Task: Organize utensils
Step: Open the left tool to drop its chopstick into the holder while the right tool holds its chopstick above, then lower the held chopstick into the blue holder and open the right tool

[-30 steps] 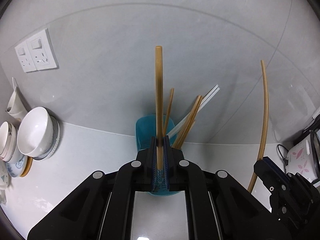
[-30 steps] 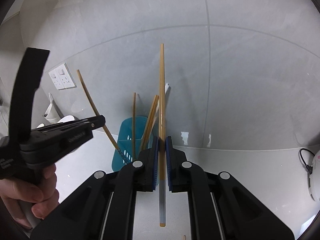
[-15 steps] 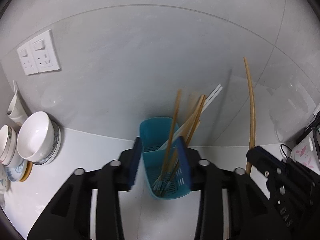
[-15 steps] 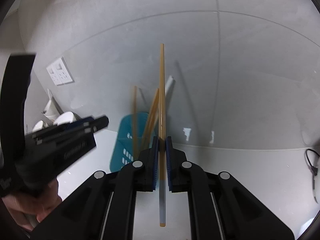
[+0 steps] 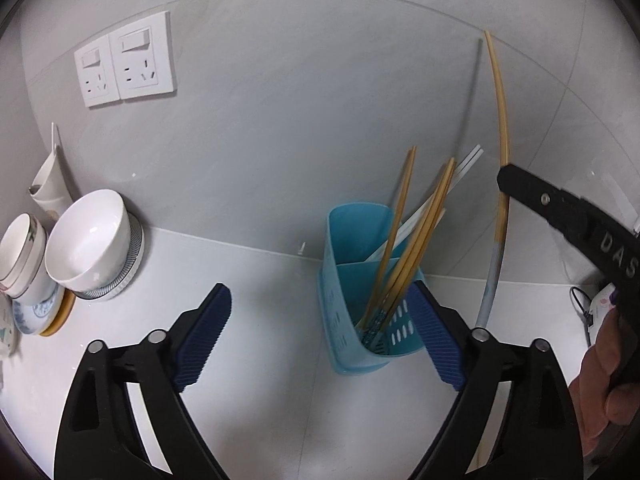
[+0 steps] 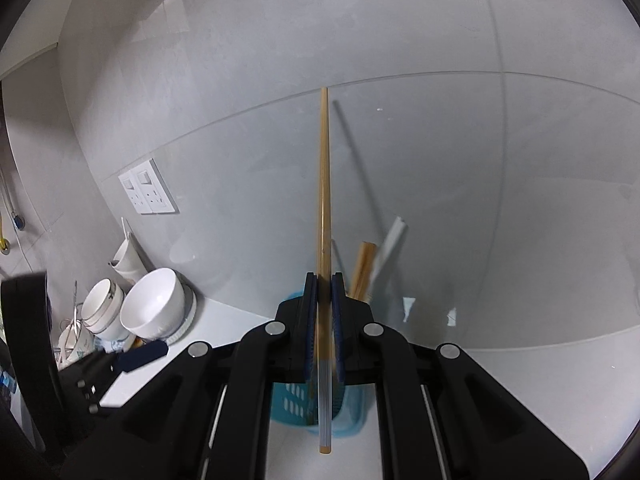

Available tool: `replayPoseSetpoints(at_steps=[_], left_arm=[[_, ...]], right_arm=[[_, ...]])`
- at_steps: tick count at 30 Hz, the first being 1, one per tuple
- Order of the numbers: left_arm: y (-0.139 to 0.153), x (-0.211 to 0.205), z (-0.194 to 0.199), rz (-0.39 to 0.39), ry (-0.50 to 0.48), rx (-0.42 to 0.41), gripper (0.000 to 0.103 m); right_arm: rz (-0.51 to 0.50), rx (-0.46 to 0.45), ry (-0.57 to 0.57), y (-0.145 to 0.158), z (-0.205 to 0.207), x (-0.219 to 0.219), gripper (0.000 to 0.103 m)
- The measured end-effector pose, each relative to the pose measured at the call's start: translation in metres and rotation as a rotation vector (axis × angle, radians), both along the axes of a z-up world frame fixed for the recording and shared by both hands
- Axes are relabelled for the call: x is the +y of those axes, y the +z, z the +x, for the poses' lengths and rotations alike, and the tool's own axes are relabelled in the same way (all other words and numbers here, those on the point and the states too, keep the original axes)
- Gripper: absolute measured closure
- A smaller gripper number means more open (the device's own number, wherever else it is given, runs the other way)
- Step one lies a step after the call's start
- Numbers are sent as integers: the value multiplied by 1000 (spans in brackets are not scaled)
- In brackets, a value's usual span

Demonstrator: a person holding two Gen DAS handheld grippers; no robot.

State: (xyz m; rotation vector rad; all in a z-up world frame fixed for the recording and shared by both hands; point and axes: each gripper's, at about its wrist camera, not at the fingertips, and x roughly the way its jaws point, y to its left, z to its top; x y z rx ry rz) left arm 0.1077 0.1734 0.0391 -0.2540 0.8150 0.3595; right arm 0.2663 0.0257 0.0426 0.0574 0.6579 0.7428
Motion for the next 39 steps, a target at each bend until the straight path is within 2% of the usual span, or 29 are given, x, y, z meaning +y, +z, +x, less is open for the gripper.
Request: replayPoseSetpoints(at_steps=[3, 12, 27, 35, 37, 39], left_arm=[[-1, 6, -1, -6, 21, 3, 6], [-14, 22, -5, -18, 43, 19, 6], [-20, 31, -8, -32, 67, 33, 6], [-20, 30, -10, -40, 73, 32, 6], [-19, 29, -11, -40, 72, 28, 6], [-17, 28, -12, -38, 72, 25, 6]], right_arm=[[21, -14, 2, -3, 1, 4, 96], [53, -58, -25, -23, 3, 22, 96], [-41, -31, -33, -68, -7, 35, 96], [-85, -30, -28, -70, -13, 36, 94], [-99, -31, -32, -67, -15, 33, 86], [-106, -26, -40, -63, -18, 28, 74]])
